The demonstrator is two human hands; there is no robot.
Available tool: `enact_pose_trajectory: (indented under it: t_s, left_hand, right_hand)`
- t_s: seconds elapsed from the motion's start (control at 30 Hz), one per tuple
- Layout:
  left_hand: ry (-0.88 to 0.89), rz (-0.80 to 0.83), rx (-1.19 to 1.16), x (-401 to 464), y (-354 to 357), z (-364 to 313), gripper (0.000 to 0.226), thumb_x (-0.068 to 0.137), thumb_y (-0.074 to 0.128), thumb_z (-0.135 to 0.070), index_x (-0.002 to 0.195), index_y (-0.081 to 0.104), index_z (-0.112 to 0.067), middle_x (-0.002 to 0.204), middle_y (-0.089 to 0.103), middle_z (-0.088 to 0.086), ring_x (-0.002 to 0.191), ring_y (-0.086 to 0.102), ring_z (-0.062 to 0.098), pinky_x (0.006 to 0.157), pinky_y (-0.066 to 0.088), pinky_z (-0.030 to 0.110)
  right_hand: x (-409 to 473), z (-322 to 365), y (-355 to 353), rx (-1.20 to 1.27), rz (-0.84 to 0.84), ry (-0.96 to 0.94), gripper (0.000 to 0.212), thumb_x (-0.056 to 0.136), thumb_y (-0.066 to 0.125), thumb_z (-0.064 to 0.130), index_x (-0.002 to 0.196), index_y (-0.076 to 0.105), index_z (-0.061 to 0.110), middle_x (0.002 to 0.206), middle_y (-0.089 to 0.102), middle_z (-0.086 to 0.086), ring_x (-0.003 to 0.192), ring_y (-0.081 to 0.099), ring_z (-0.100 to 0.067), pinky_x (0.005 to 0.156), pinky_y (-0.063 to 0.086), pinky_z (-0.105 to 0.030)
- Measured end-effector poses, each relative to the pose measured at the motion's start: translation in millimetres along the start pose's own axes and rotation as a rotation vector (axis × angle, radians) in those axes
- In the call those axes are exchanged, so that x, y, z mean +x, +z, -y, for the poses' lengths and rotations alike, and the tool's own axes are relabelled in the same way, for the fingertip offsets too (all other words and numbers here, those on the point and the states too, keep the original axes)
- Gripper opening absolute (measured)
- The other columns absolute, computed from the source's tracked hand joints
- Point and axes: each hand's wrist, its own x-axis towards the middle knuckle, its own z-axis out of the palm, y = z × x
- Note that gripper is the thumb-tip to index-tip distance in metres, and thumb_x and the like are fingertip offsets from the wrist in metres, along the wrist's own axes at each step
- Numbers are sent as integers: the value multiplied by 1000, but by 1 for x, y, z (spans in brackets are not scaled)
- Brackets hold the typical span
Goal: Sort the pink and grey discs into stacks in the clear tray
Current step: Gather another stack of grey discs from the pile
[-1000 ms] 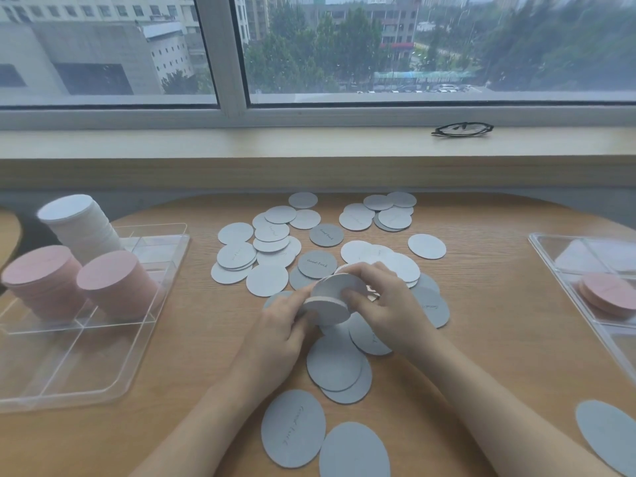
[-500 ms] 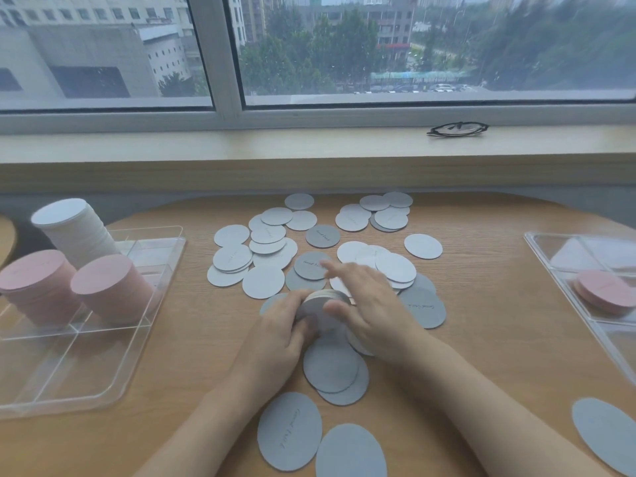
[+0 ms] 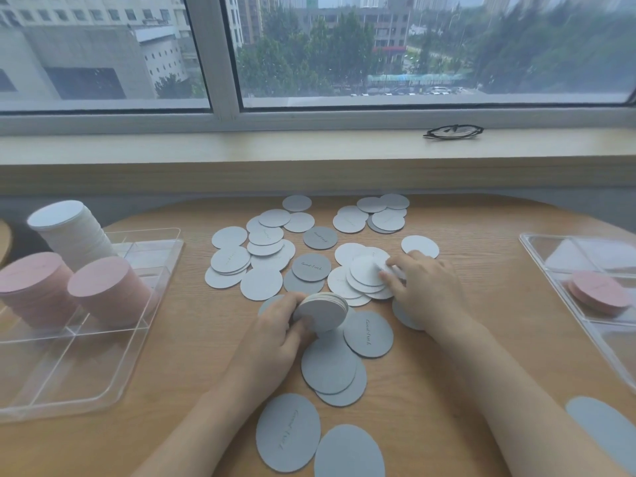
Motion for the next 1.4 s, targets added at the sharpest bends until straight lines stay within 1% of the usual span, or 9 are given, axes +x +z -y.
enact_pose_trajectory:
  t_s: [0.2,0.3,0.43,0.53,0.67,0.87,1.07,1.17,1.4]
  left_hand:
    - [5,-24,-3,1,1,2,19,99,60,-15,107,63,-32,88,64,-13,71,52,3,68,39,17]
    - [-12,-45,6,1,1,4,21,98,61,-17,106,61,-36,82,64,-14,66,52,5,65,39,19]
    - [2,-51,-15,0,0,-2,43,97,62,-11,117,55,-48,91,69,-27,61,54,5,64,41,13]
    - [4,-53,-10,0,0,-1,48,97,62,-12,130,54,-46,93,70,-20,62,55,11,65,43,18]
    - [31,-66,7,0,-1,-4,45,96,63,-9,119,60,-47,81,63,-24,60,53,4,63,39,11]
    - [18,-58,65,1,3,2,42,98,60,-15,133,55,-38,91,64,-6,75,56,11,71,43,17]
    - [0,-37,6,1,1,0,23,99,59,-13,110,62,-32,94,66,-17,78,57,0,71,39,13]
    - [0,-25,-10,1,1,1,20,99,59,-13,109,62,-31,92,66,-15,75,55,2,70,39,14]
    - [7,-26,-17,1,2,4,19,99,60,-16,109,62,-32,94,67,-13,74,54,6,70,41,18]
  right_hand:
    - [-5,17,-8,327,-272,-145,29,99,44,32,81,61,17,73,55,9,72,52,-19,74,37,-33]
    - [-15,36,-14,774,-102,-191,13,94,61,19,82,64,16,73,58,12,70,49,-7,66,41,-26]
    - [-26,56,-10,1074,104,-149,11,88,70,15,98,71,20,89,72,4,83,66,-19,75,52,-44]
    - [-30,60,-1,946,152,-242,17,96,61,25,110,70,27,99,73,8,96,67,-15,82,53,-44]
    - [-31,60,0,713,235,-401,41,101,37,48,130,61,31,113,66,18,106,56,0,95,42,-28]
    - [-30,64,11,348,299,-509,85,89,26,73,158,2,28,146,36,4,135,27,-14,115,15,-29]
    - [-10,34,11,391,73,-268,59,95,38,58,142,49,24,138,49,4,129,42,-17,107,31,-37]
    - [-5,14,13,217,116,-102,51,94,57,48,139,51,24,136,49,1,129,42,-22,108,32,-40]
    - [-5,13,8,63,112,-106,44,88,60,54,126,59,31,123,55,6,123,45,-17,106,24,-35]
